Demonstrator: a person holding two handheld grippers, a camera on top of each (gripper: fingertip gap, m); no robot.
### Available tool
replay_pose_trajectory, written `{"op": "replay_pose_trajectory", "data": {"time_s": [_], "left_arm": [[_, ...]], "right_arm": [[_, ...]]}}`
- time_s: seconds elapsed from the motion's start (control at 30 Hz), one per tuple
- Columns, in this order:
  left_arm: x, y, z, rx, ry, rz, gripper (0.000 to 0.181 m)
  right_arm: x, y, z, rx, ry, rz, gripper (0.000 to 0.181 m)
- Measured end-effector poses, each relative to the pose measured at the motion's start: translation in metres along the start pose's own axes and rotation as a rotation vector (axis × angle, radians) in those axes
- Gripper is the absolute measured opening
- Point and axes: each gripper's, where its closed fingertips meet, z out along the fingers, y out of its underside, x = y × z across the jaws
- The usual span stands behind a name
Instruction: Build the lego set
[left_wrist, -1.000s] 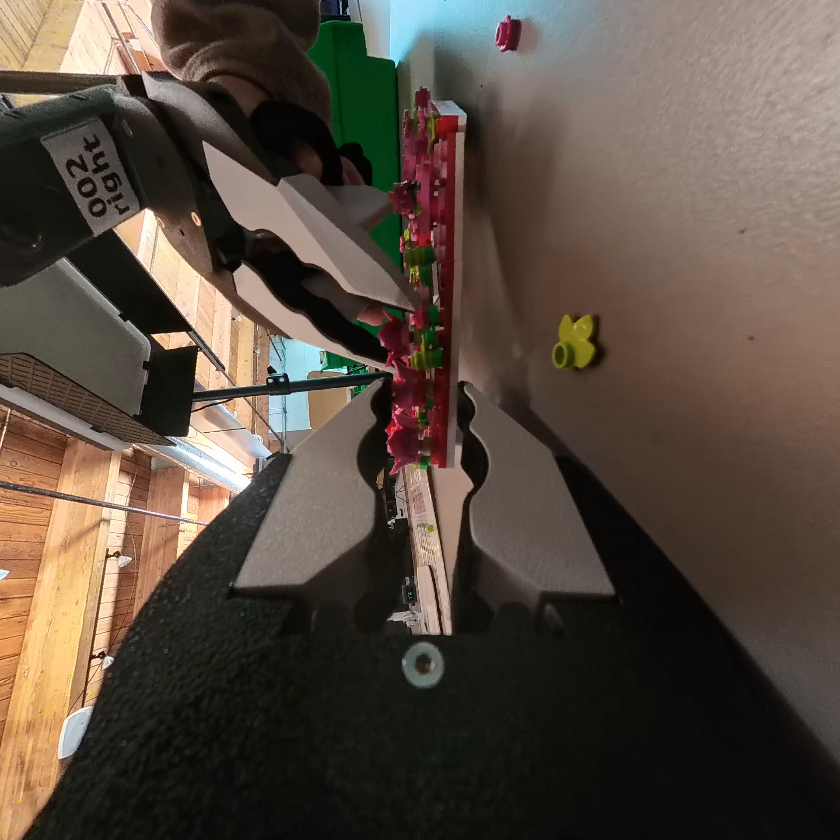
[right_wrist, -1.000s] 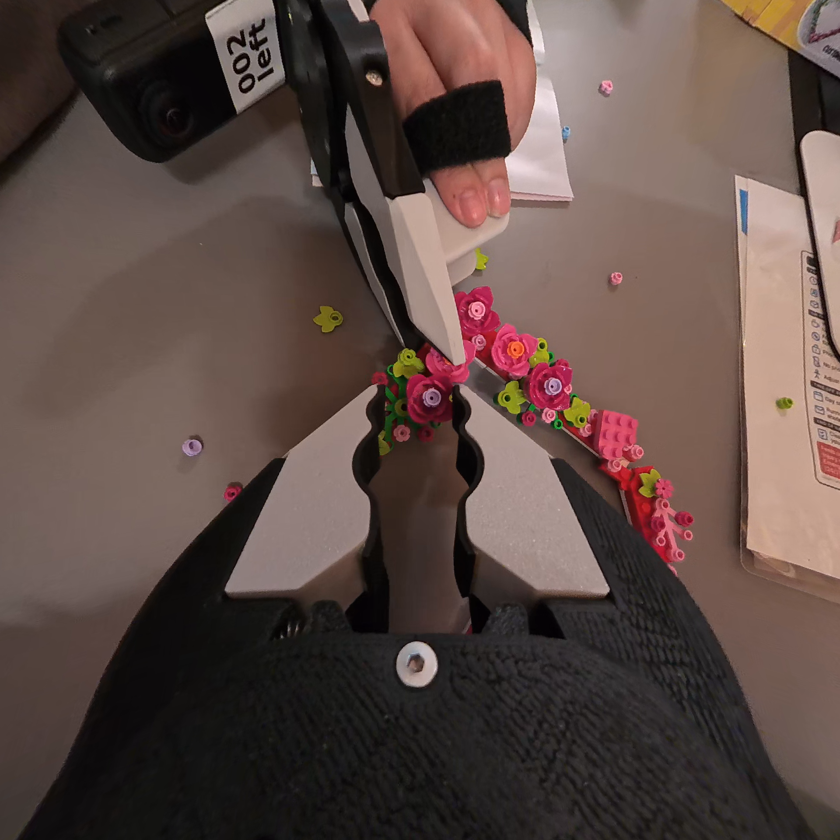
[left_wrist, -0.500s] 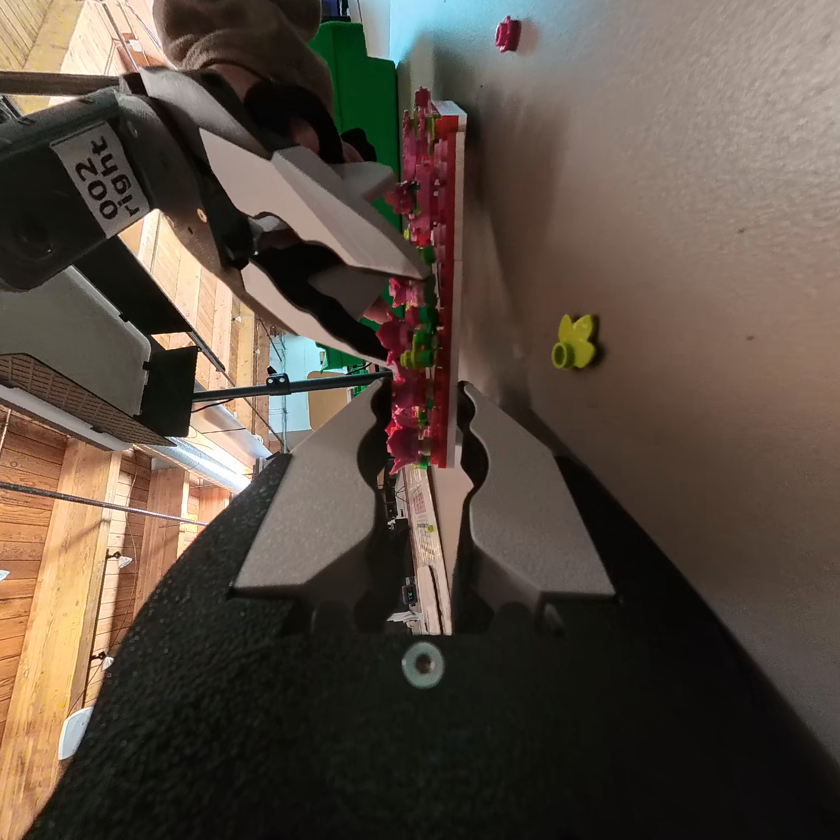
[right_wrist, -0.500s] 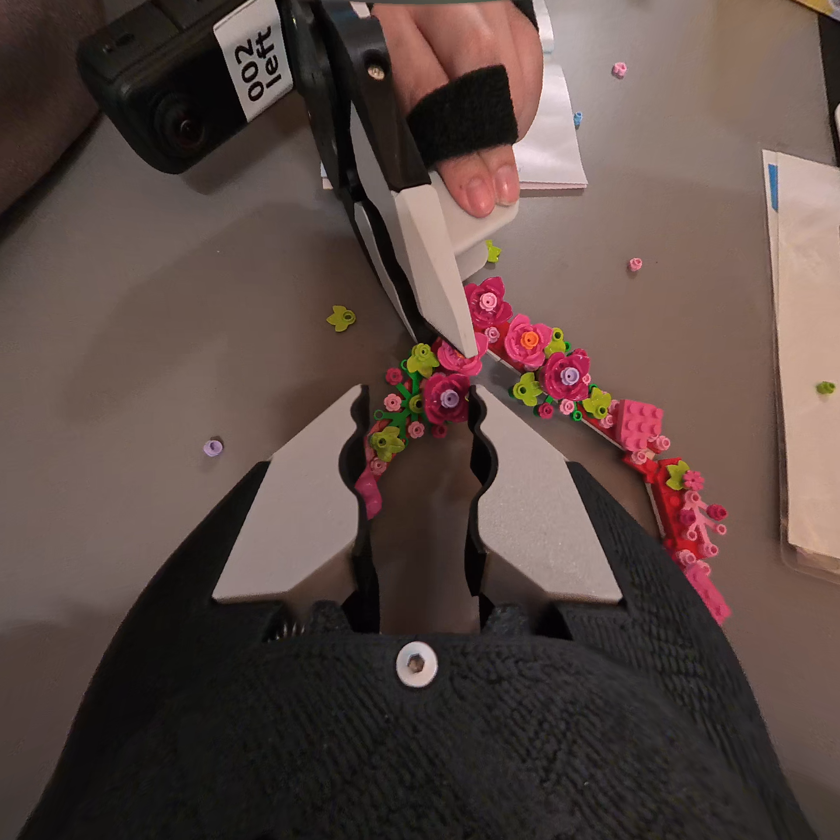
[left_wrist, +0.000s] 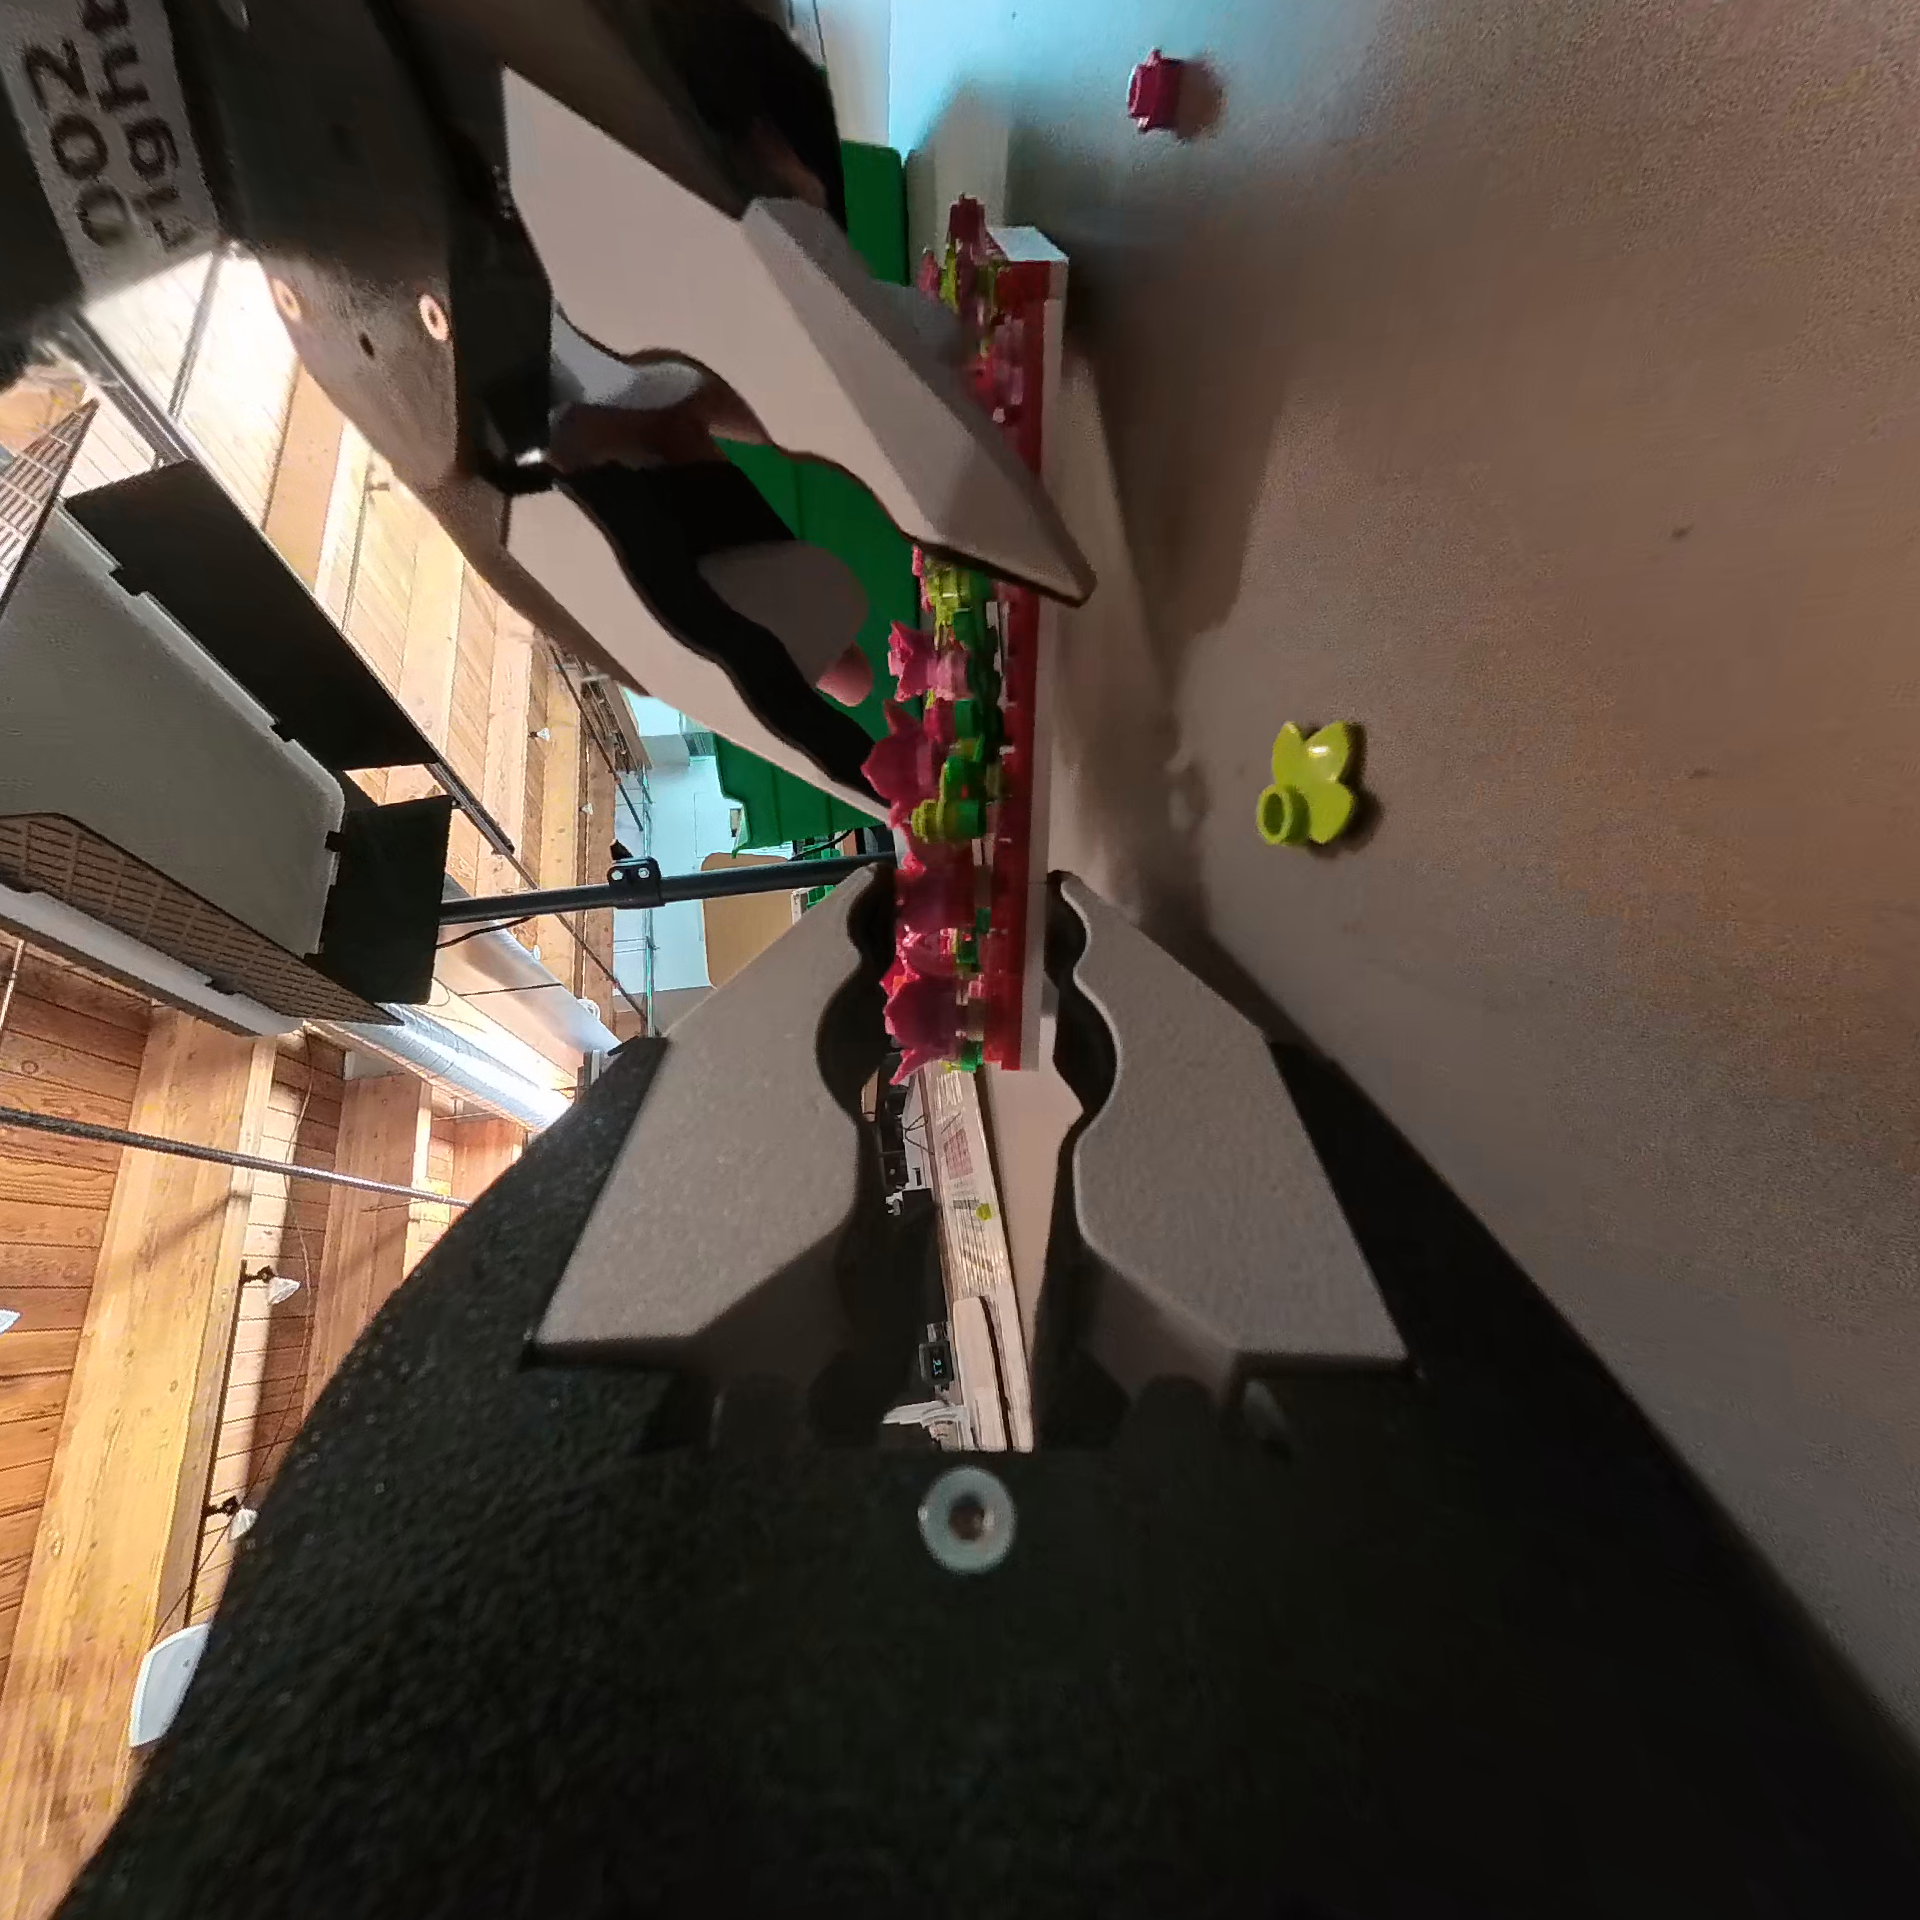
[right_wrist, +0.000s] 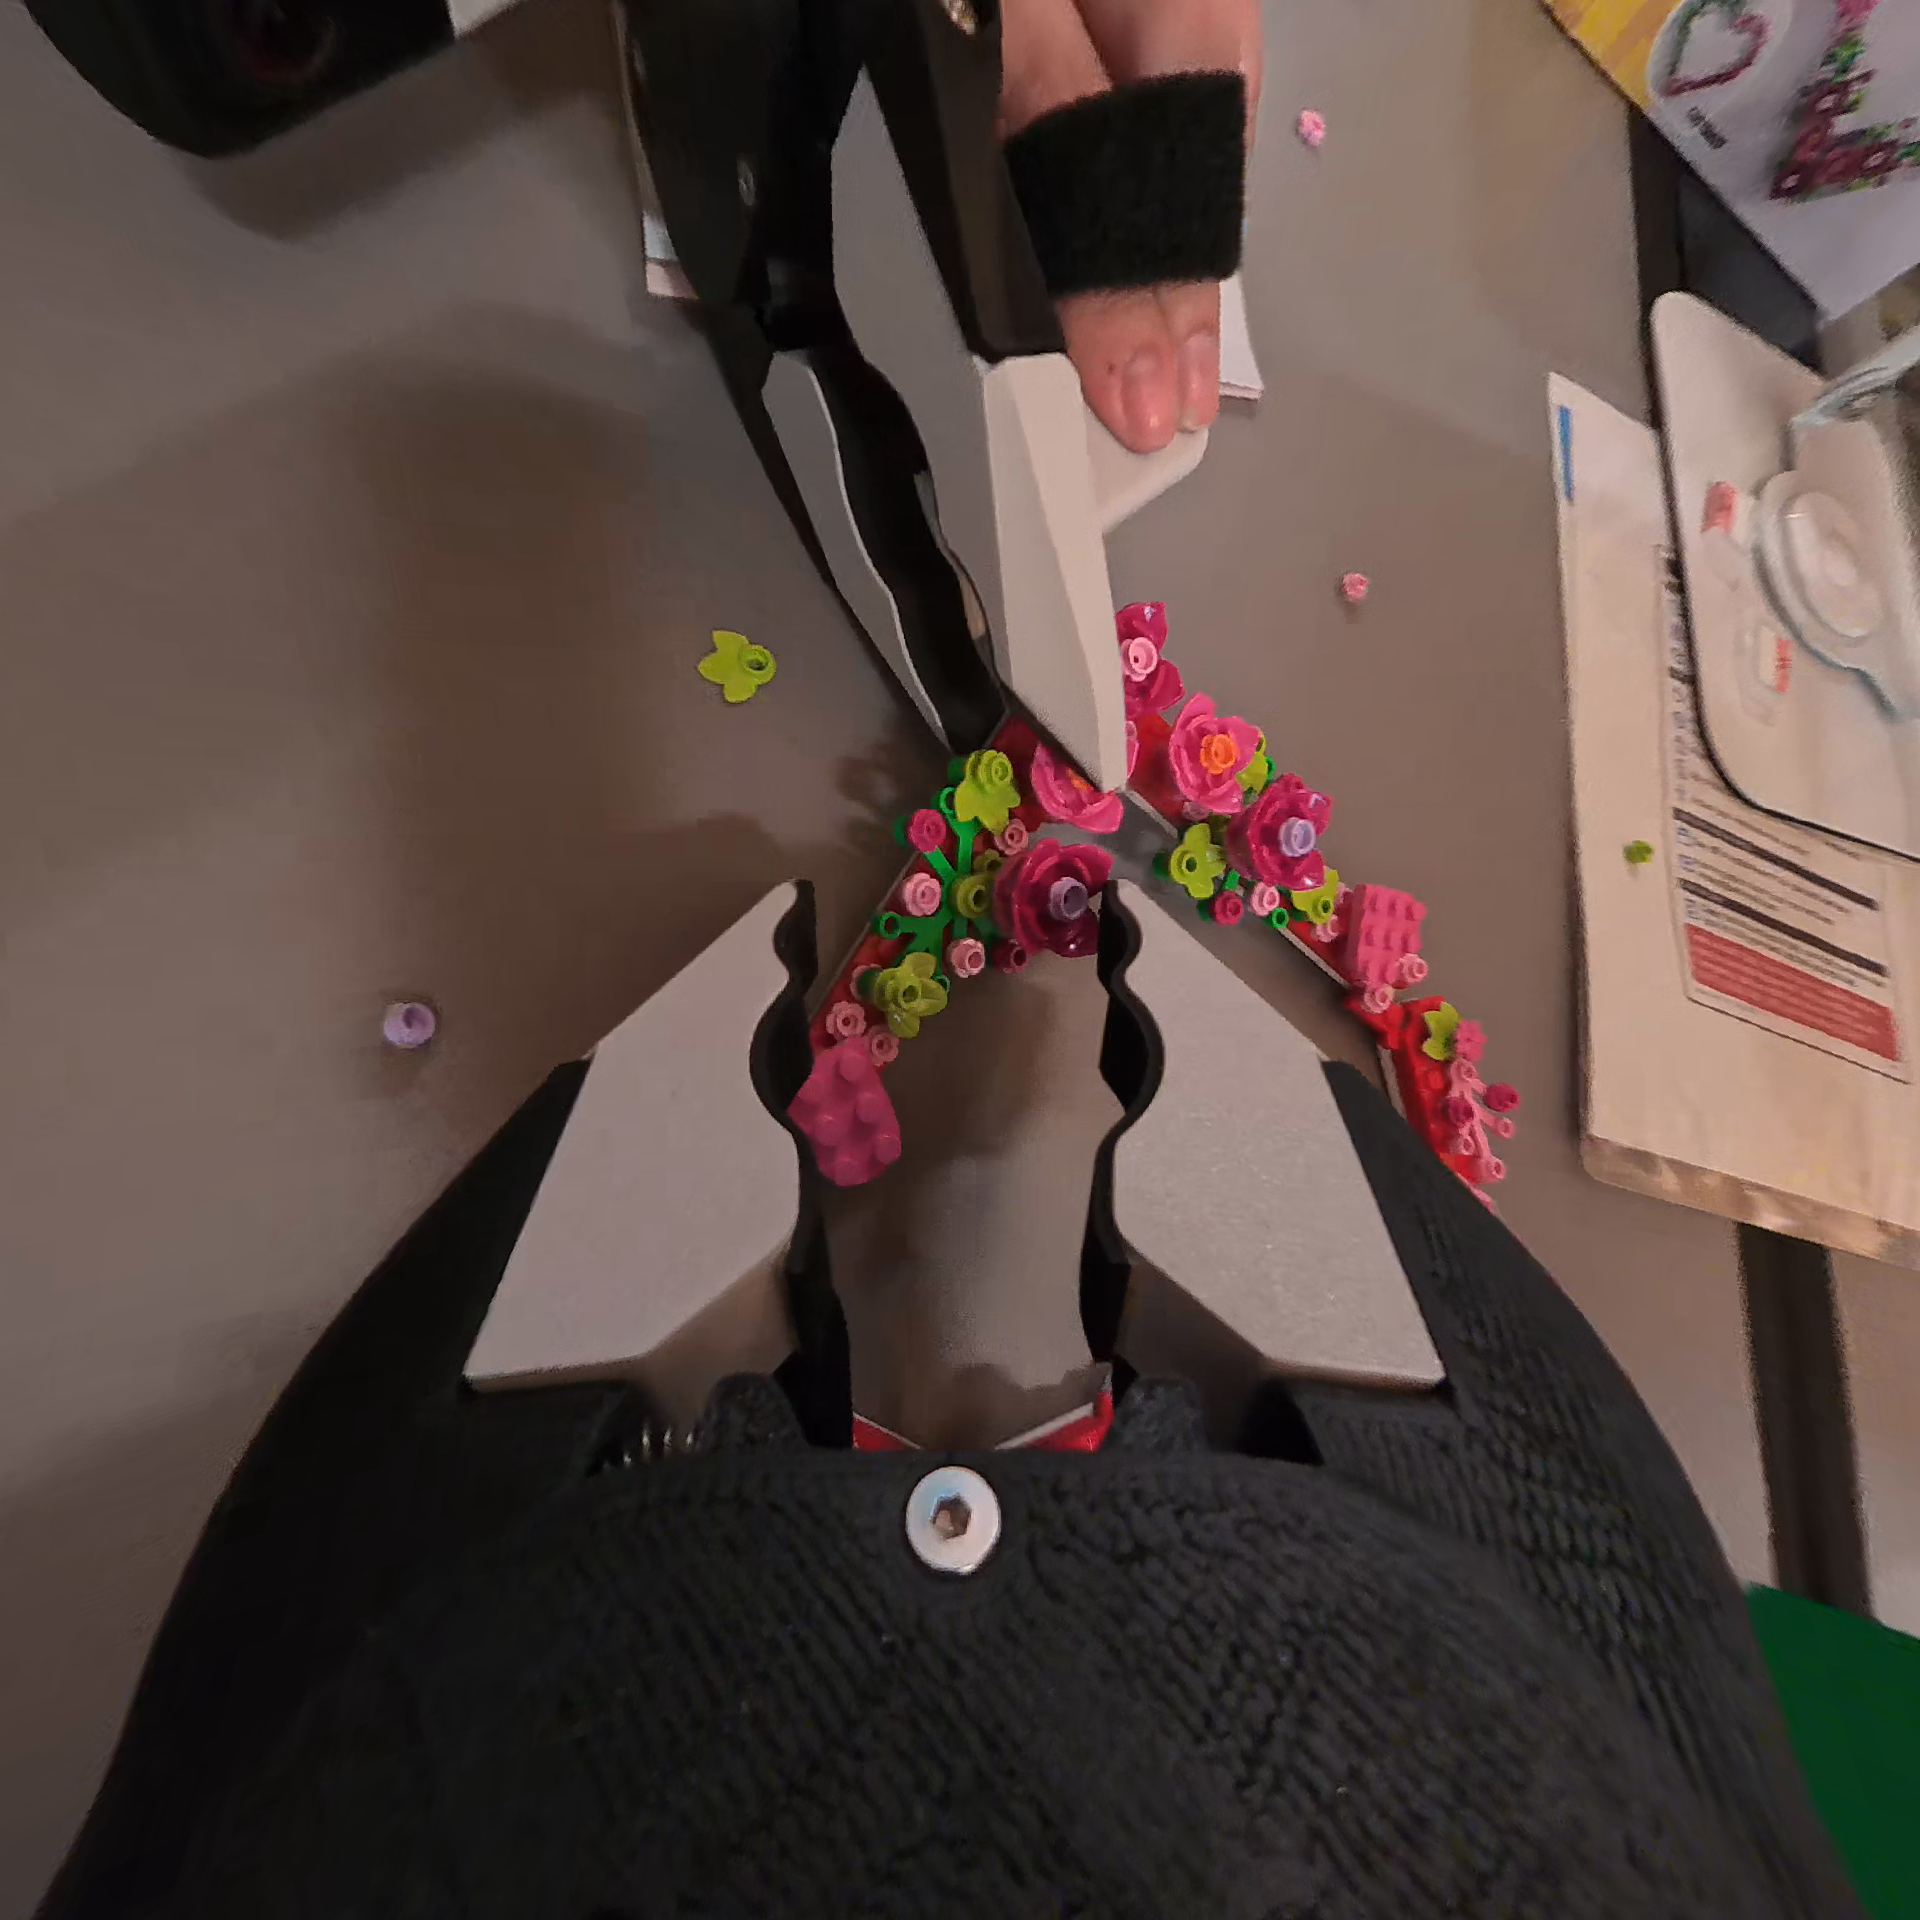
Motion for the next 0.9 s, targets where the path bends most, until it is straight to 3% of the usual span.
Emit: {"op": "replay_pose_trajectory", "data": {"time_s": [0.27, 0.9], "left_arm": [[0.0003, 0.0001, 0.0003, 0.000, 0.003, 0.000, 0.026], [-0.0002, 0.0003, 0.0003, 0.002, 0.000, 0.000, 0.026]], "right_arm": [[0.0018, -0.0011, -0.0023, -0.095, 0.210, -0.175, 0.047], [0.0030, -0.0030, -0.0005, -0.021, 0.104, 0.005, 0.050]]}}
